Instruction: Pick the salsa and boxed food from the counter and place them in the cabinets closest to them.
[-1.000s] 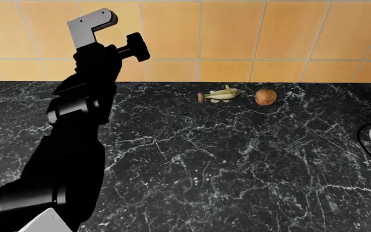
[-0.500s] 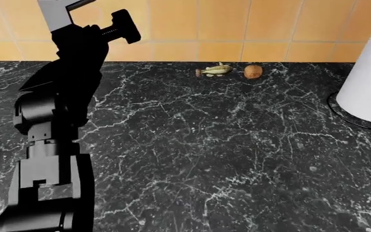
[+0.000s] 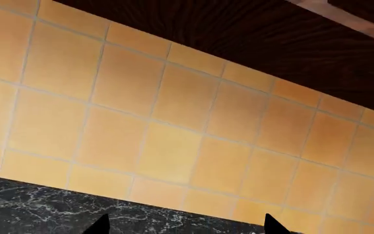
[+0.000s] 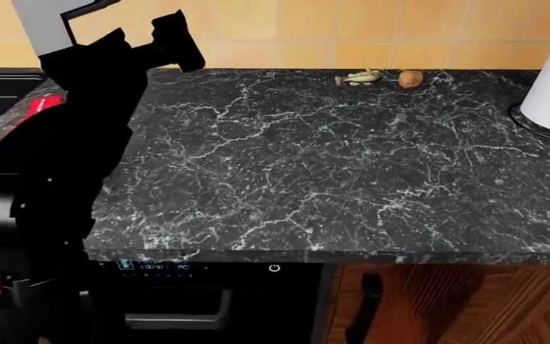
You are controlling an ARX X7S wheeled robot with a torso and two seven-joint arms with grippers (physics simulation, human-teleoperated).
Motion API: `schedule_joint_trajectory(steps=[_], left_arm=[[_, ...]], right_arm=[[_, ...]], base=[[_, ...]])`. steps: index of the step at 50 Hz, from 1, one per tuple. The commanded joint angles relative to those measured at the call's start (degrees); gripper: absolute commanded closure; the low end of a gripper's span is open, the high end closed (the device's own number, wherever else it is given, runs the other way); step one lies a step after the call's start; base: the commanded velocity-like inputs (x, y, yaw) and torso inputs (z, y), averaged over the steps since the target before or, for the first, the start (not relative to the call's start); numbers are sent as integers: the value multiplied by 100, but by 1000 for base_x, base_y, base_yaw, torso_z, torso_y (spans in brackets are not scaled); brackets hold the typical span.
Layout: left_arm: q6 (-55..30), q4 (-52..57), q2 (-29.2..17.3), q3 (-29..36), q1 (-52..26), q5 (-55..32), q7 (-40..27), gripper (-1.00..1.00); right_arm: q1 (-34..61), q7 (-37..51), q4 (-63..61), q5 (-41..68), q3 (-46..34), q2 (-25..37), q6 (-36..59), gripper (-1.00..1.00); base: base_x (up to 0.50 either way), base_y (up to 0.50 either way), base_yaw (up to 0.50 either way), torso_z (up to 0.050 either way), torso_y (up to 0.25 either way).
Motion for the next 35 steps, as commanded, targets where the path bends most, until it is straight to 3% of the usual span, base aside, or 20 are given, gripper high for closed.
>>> schedule_joint_trajectory(steps=[1, 6, 15, 16, 19, 23, 32, 35], left_arm=[[-526, 1152, -135, -8, 500, -363, -167, -100], [-901, 1939, -199, -212, 903, -654, -359, -100], [-1373, 3599, -403, -1048, 1682, -1230, -757, -100], [-1411, 3694, -425, -1140, 1722, -1274, -795, -100], [-1450, 4000, -483, -1343, 1890, -1368, -865, -100], [-1601, 4410, -515, -1613, 2046, -1601, -972, -100], [-2008, 4912, -492, -2191, 2323, -2271, -1187, -100], [-1687, 4967, -546, -2161, 2590, -2034, -1064, -100]], right_arm=[[-695, 130, -1134, 177, -99, 474, -596, -100], [-1586, 118, -2572, 132, 4, 1026, -1229, -100], [-4882, -1078, -4577, -1327, 1399, 1789, -1593, -100], [-5224, -1156, -4586, -1266, 1930, 1531, -1162, -100], [-6029, -653, -4586, 57, 4380, -113, 1263, -100], [-6587, -727, -4573, 727, 5962, -1147, 2881, -100], [-6903, -1697, -4588, 74, 6763, -1065, 2919, -100], [-6907, -2024, -4588, -324, 6783, -1021, 2919, -100]], base=[[-453, 378, 0, 0, 0], [-455, 378, 0, 0, 0], [-452, 380, 0, 0, 0], [-453, 378, 0, 0, 0], [-265, 160, 0, 0, 0], [0, 0, 0, 0, 0], [0, 0, 0, 0, 0], [0, 0, 0, 0, 0]])
